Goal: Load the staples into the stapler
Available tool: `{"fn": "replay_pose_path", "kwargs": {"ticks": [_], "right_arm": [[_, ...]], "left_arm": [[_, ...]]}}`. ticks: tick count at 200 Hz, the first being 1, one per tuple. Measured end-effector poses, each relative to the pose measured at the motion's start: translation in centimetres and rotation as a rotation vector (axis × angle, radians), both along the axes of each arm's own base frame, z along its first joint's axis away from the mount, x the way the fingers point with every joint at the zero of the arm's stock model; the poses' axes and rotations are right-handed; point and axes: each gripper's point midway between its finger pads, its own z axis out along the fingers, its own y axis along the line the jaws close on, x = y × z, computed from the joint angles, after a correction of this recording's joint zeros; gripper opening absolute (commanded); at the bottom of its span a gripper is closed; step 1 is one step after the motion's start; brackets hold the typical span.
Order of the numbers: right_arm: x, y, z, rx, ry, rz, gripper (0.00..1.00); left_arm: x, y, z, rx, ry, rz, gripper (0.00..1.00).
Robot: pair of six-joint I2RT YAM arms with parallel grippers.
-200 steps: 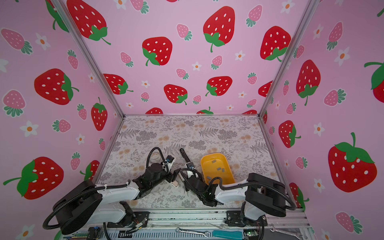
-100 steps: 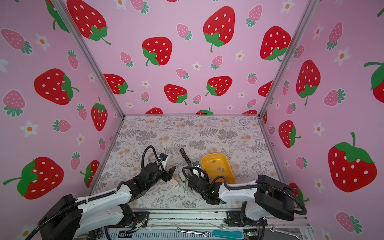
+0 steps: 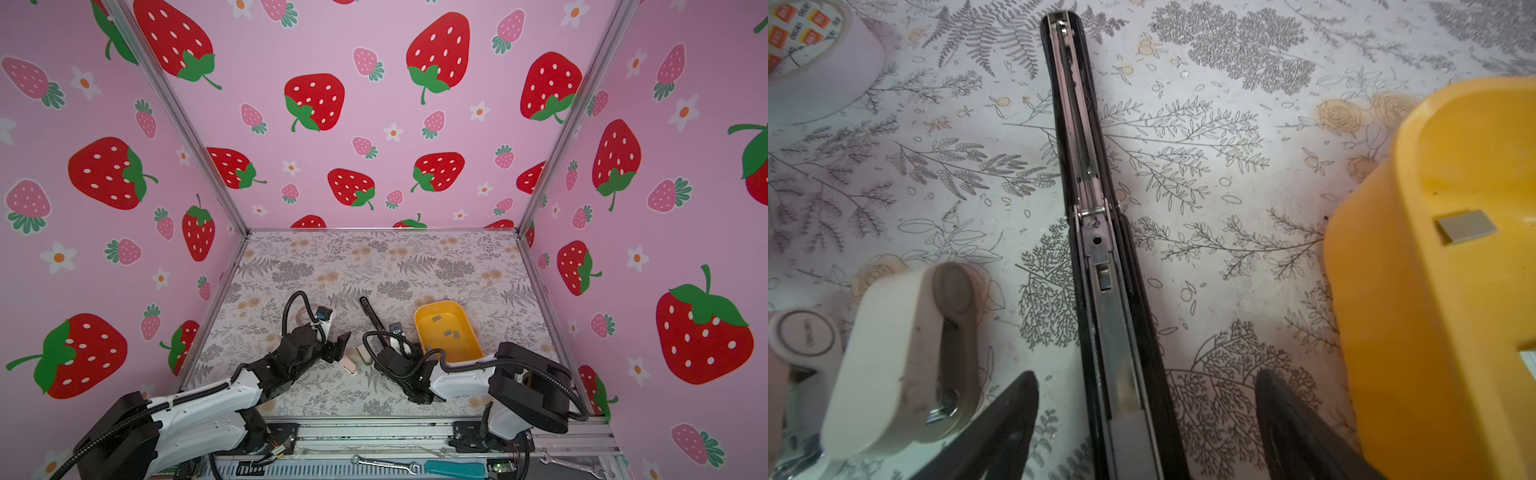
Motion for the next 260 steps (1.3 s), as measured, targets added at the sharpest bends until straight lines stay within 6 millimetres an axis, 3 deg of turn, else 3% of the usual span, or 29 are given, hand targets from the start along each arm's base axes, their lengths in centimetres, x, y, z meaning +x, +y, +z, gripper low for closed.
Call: {"fn": "replay_pose_path", "kwargs": {"ticks": [34,60,97,121,170,224,251,260], "right_arm": [[0.3,0.7,-0.3,-0.006,0.012,0.004,0.57],[0.5,0.8,-0.9,-0.013,0.027,0.002,0.53],[0.3,1.0,-1.2,-0.005,0.048,0.012,0.57],[0.0,0.6,-1.0,0.006,0.055,0.024,0.59],[-0.7,-0.9,-0.5,0.030,0.053,0.028,0.58],[-1.2,-0.6,-0.5,0.034,0.056,0.049,0.58],[-1.4,-0.5,-0.5,0.031,0.055,0.058,0.52],[-1.5,-0.4,-0.5,0.028,0.054,0.063,0.46]], "left_arm": [[0.6,0.1,0.2,0.007,0.026,0.042,0.83],[1.3,0.4,0.4,0.021,0.043,0.091,0.83],[2.2,0.8,0.3,0.038,0.080,0.168,0.85],[2.4,0.8,0.5,0.029,0.083,0.177,0.96],[2.5,0.7,0.8,0.020,0.074,0.179,0.98],[2.2,1.4,0.6,0.045,0.082,0.194,0.97],[2.1,1.4,0.3,0.054,0.096,0.188,0.97],[2.1,1.3,0.1,0.057,0.100,0.185,0.97]]}}
